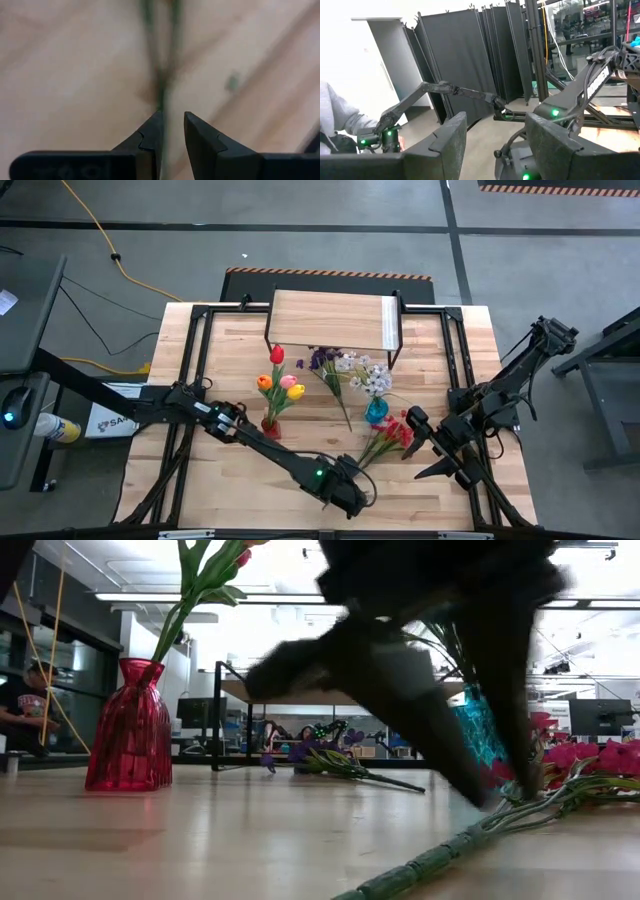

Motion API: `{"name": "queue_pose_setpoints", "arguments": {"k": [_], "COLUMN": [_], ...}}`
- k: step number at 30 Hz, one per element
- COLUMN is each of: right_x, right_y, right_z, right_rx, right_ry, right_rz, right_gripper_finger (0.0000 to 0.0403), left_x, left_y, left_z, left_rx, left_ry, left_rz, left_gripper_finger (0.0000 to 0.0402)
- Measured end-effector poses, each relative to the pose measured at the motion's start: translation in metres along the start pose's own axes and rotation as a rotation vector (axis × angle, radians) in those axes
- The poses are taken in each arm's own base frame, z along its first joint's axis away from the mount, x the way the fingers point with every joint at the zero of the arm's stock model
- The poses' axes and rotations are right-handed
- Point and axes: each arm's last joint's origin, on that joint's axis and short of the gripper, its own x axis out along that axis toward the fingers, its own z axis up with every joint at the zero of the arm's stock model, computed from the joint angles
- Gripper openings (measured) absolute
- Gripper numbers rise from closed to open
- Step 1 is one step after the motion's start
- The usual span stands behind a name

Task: Pick and place flowers into a vace then onto a shelf
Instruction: Put the red flowers into the blue vase

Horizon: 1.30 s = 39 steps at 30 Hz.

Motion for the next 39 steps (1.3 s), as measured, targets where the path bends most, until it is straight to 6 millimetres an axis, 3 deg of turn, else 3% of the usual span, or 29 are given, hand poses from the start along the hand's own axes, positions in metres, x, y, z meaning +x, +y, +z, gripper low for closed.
{"name": "queue_pose_setpoints", "arguments": {"k": [9, 16, 27, 39], "right_x": [0.0, 0.0, 0.0, 0.001], "right_y": [-0.001, -0.002, -0.004, -0.011], "right_z": [0.0, 0.0, -0.001, 0.001], "right_rx": [-0.001, -0.001, -0.004, -0.003], "right_ry": [-0.003, -0.006, -0.014, -0.022], "right_rz": [-0.042, -0.055, -0.121, -0.151], "right_gripper_finger": [0.0193, 0.0193, 0.0193, 0.0193], "left_x": [0.017, 0.019, -0.013, -0.014], "left_y": [0.002, 0.002, -0.007, 0.006], "left_z": [-0.008, -0.008, 0.004, 0.001], "left_rx": [0.012, 0.005, -0.001, -0.01], "left_ry": [0.064, 0.065, 0.058, 0.07], "left_rz": [-0.001, 0.003, -0.017, 0.127], "left_gripper_finger": [0.011, 0.011, 0.011, 0.011]}}
